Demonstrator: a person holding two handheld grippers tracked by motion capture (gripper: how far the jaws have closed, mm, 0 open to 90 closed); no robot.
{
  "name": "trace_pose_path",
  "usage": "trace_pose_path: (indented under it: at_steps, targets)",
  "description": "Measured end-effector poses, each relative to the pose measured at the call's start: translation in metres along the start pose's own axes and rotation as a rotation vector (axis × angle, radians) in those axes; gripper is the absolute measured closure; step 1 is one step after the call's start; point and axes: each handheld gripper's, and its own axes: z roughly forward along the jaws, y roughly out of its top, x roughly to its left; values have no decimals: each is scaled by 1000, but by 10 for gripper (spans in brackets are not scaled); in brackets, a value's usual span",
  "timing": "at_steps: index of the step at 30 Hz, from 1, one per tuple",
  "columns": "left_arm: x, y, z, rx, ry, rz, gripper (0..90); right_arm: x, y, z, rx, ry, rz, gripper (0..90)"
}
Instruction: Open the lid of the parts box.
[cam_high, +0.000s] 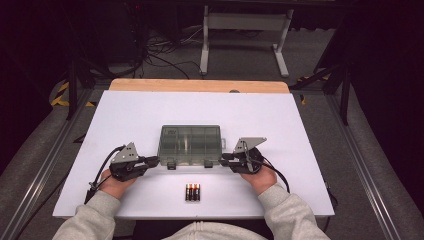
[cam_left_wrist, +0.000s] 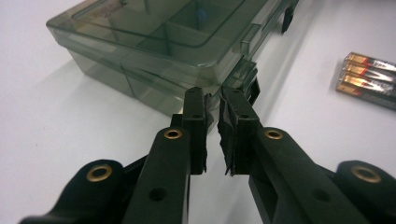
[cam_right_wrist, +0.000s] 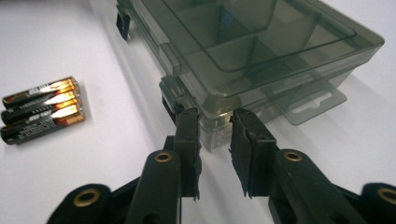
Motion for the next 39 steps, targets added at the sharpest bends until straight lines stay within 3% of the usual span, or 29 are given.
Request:
trace_pose_path:
  at_steps: [6,11,18,20,24,29,30,34,36,37,39]
  targets:
    - [-1,3,-5,-42,-8,-1,859,-1,2,-6,-42,20,4,832]
    - [2,6,-11,-133,-30,-42,875,-1,5,-12,-112,20,7,888]
    - [3,8,-10,-213,-30,-102,879,-5,7,-16,-201,37,28,876]
    - [2,11,-8,-217,-23,-105,879,-6,8,-16,-225,43,35,876]
    - [1,14,-6,-225,-18,-92,879,-6,10,-15,-224,35,32,876]
    - [2,15,-6,-224,-19,-93,879,-4,10,-15,-200,14,23,751]
    - [1,15,-6,-228,-19,-97,879,-3,11,-16,-181,-3,12,618]
    - [2,15,-7,-224,-22,-90,878,-1,15,-19,-147,-96,-9,415]
    - [2,15,-7,-224,-23,-95,877,1,22,-18,-129,-147,-53,351]
    - [2,15,-7,-224,-23,-95,875,1,22,-18,-129,-147,-53,351]
    - [2,16,-7,-224,-23,-95,873,4,28,-13,-78,-200,-125,337]
